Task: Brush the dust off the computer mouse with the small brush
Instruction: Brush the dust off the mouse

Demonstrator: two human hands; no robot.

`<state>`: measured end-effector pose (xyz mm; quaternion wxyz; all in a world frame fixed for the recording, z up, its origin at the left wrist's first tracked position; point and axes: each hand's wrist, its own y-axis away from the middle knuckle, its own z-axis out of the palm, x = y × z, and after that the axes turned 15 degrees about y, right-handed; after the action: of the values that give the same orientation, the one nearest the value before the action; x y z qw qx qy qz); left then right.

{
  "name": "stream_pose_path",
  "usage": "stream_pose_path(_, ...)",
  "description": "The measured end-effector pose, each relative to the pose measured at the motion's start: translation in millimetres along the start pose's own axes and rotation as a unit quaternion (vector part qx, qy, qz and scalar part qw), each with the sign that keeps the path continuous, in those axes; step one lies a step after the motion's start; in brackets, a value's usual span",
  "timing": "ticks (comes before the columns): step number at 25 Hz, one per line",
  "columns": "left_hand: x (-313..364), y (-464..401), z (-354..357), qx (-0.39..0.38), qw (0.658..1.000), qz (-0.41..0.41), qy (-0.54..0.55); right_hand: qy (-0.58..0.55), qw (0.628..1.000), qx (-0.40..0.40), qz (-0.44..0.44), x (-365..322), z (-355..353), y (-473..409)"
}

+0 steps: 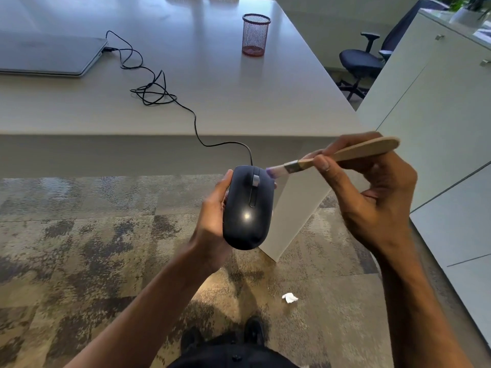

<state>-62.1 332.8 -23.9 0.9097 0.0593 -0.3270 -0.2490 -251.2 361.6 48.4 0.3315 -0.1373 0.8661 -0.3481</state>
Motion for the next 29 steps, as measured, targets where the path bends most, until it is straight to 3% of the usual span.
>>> stream_pose_path(9, 0, 3, 3, -0.001, 1.000, -0.012, 0.020, -0.019, 0.995, -0.094, 0.026, 2, 6, -14)
stream_pose_path(20, 1, 6, 6, -0.011, 1.000, -0.007, -0.002, -0.020, 0.997, -0.046, 0.052, 0, 17, -15)
stream_pose_path(24, 1, 7, 6, -0.008, 1.000, 0.004, -0.008, -0.043, 0.996, 0.022, 0.079, 0, 20, -15)
stream_pose_path(26, 0, 6, 5, -0.005, 1.000, 0.003, -0.011, -0.083, 0.994, 0.000, 0.069, -5, 21, -13)
stream_pose_path(29, -1, 5, 4, -0.010, 1.000, 0.007, -0.018, -0.037, 0.997, -0.017, 0.070, -7, 27, -12)
